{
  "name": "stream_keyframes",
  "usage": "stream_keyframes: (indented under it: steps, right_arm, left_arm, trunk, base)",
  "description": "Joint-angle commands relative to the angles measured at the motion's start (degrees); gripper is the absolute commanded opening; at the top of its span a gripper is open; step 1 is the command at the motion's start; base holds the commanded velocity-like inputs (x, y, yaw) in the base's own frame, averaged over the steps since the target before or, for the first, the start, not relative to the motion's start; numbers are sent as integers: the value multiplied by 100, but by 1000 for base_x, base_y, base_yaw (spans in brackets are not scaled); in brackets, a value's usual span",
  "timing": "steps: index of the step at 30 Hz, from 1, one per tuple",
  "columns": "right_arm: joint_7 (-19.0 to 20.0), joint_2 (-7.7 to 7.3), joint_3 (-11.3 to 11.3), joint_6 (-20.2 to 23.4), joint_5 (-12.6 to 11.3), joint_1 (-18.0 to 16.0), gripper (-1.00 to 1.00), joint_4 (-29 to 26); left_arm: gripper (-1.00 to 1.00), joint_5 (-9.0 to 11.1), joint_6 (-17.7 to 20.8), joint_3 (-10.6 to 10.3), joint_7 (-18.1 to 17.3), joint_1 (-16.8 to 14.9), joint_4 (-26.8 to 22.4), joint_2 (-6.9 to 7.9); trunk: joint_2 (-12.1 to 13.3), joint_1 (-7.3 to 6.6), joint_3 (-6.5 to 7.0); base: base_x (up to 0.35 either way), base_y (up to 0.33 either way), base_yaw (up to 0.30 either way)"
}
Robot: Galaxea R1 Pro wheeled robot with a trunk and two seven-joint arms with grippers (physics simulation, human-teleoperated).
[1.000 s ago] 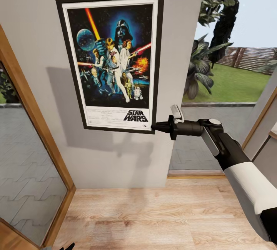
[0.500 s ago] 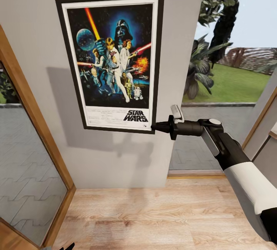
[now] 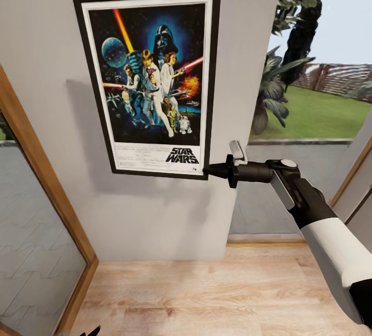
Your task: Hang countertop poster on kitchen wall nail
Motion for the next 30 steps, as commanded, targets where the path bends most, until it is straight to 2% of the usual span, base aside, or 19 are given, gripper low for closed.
stream_keyframes:
  steps: [1, 6, 13, 30]
  right_arm:
    - [8, -7, 19, 79, -55, -8, -100, 5]
    - [6, -7, 21, 79, -55, -8, -100, 13]
    - [3, -7, 22, 79, -55, -8, -100, 14]
    - [3, 1, 22, 79, -55, -8, -100, 14]
  left_arm:
    - [100, 40, -33, -48, -8, -4, -1, 2]
    - [100, 40, -33, -46, -11, -4, -1, 2]
    - [100, 40, -33, -48, -10, -4, -2, 2]
    - [100, 40, -33, -48, -15, -4, -3, 10]
  trunk:
    - [-11, 6, -11]
    - [-11, 6, -11]
    - [-11, 6, -11]
    - [-11, 6, -11]
  base:
    - [326, 0, 0]
    - [280, 0, 0]
    - [96, 0, 0]
    - [185, 0, 0]
